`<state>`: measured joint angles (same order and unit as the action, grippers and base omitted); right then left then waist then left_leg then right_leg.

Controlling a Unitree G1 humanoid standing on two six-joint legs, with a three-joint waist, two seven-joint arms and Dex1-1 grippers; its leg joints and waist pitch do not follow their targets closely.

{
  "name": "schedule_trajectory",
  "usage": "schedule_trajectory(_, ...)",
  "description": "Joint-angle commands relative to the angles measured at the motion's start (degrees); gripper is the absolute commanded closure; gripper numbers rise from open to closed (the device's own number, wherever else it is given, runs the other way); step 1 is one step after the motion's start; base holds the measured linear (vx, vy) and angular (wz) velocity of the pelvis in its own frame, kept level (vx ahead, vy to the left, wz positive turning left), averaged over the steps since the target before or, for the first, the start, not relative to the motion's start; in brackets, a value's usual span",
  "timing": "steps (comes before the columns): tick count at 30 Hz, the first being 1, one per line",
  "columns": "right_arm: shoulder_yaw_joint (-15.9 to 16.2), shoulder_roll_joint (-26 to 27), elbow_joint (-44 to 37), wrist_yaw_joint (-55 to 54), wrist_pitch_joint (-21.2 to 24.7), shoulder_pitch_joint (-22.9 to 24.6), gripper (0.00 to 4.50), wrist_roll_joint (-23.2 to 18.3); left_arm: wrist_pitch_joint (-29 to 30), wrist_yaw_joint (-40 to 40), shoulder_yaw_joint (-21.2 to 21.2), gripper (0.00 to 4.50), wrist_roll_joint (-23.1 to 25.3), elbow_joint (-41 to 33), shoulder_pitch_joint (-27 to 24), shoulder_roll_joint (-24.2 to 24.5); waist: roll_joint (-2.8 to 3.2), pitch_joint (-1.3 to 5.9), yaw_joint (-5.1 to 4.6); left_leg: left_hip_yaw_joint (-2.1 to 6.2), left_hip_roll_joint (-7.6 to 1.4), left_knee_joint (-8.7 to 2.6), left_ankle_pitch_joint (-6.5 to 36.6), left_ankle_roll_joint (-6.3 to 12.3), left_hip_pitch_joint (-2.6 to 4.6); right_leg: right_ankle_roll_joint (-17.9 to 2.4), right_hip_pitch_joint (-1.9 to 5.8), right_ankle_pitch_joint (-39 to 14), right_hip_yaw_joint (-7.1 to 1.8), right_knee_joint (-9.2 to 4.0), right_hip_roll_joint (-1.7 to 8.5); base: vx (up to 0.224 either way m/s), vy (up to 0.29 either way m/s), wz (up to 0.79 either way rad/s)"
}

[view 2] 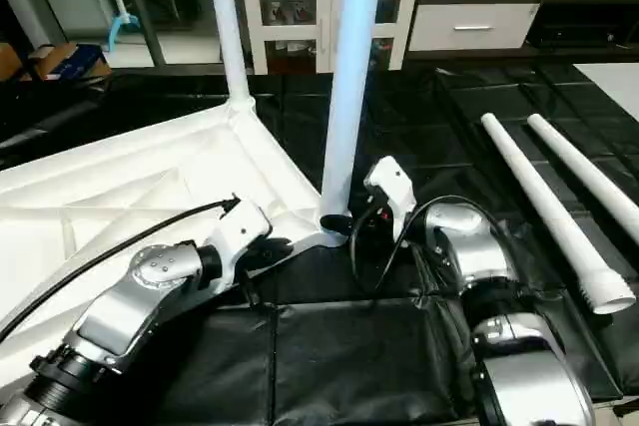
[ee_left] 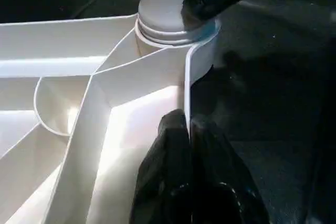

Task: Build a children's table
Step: Rotate leg to tighten

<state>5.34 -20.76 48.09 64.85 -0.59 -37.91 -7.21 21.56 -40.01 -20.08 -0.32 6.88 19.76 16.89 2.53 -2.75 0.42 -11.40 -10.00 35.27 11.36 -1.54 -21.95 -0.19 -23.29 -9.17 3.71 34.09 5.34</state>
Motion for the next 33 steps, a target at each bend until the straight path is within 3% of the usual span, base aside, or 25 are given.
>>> schedule_trajectory(1,0.64,0.32,0.2,3.22,0.27,-0.75,2.36,-1.18,0.35,-0.99,-0.9,4.5,0.37,-0.47,-0.82,0.58,-0.53,3.99,0.33,1.49,-3.19,-4.11,10.43,5.73,0.77,-16.82,2.83,-9.79,-1.97,-3.18,2.95,0.0,0.0,0.0)
schedule_trajectory(10,0.91,-0.03,2.39,7.05,-0.64,-1.45,2.5,-0.84,0.43,-1.21,-1.12,4.5,0.32,-0.66,-0.81,0.72,-0.38,4.02,0.52,1.49,-3.25,-4.1,11.35,5.25,0.87,-17.22,2.76,-10.18,-1.94,-3.16,2.98,0.0,0.0,0.0)
schedule_trajectory(15,-0.49,0.31,2.26,7.7,-0.81,-1.33,2.51,-1.94,0.42,-1.56,-1.13,4.5,0.4,-0.72,-0.99,0.51,-0.43,4.11,0.76,1.44,-3.28,-4.0,9.96,5.83,0.9,-17.52,2.78,-8.4,-1.96,-2.94,2.94,0.0,0.0,0.0)
schedule_trajectory(16,-0.7,0.43,2.1,7.25,-0.95,-1.13,2.51,-2.06,0.44,-1.61,-1.16,4.5,0.33,-0.73,-1.02,0.45,-0.66,4.11,0.75,1.39,-3.29,-4.0,9.84,5.96,0.9,-17.52,2.78,-8.38,-1.97,-2.95,2.93,0.0,0.0,0.0)
schedule_trajectory(20,-3.09,2.44,1.38,0.78,-1.62,0.61,2.51,-3.03,1.26,-1.04,-0.58,4.5,-0.35,-0.84,-1.14,-0.39,-0.65,4.02,0.85,1.42,-3.32,-4.05,10.08,5.84,0.84,-17.06,2.75,-9.99,-2.05,-3.09,3.14,0.0,0.0,0.0)
schedule_trajectory(29,-4.35,7.86,-7.19,-12.57,1.42,8.47,2.52,-1.95,3.05,5.22,0.82,4.5,1.84,3.42,1.39,-3.66,-0.38,3.47,-0.18,1.82,-3.09,-4.96,17.77,1.57,1.13,-12.71,2.21,-20.42,-2.0,-4.44,2.89,0.0,0.0,0.0)
schedule_trajectory(31,-4.37,11.21,-9.93,-21.24,2.95,10.59,2.52,-0.05,4.11,9.28,1.75,4.5,2.91,5.96,3.37,-6.05,-0.18,3.24,-0.35,1.92,-3.04,-5.14,19.69,0.45,1.29,-11.18,1.77,-22.92,-2.06,-4.9,2.85,0.0,0.0,0.0)
schedule_trajectory(33,-4.58,14.03,-10.55,-28.31,3.2,11.27,2.52,1.5,4.74,12.27,2.45,4.5,3.35,7.92,4.89,-8.0,-0.23,3.3,-0.64,2.09,-2.83,-5.16,21.15,-0.27,1.24,-10.38,1.83,-25.08,-1.88,-5.05,2.96,0.0,0.0,0.0)
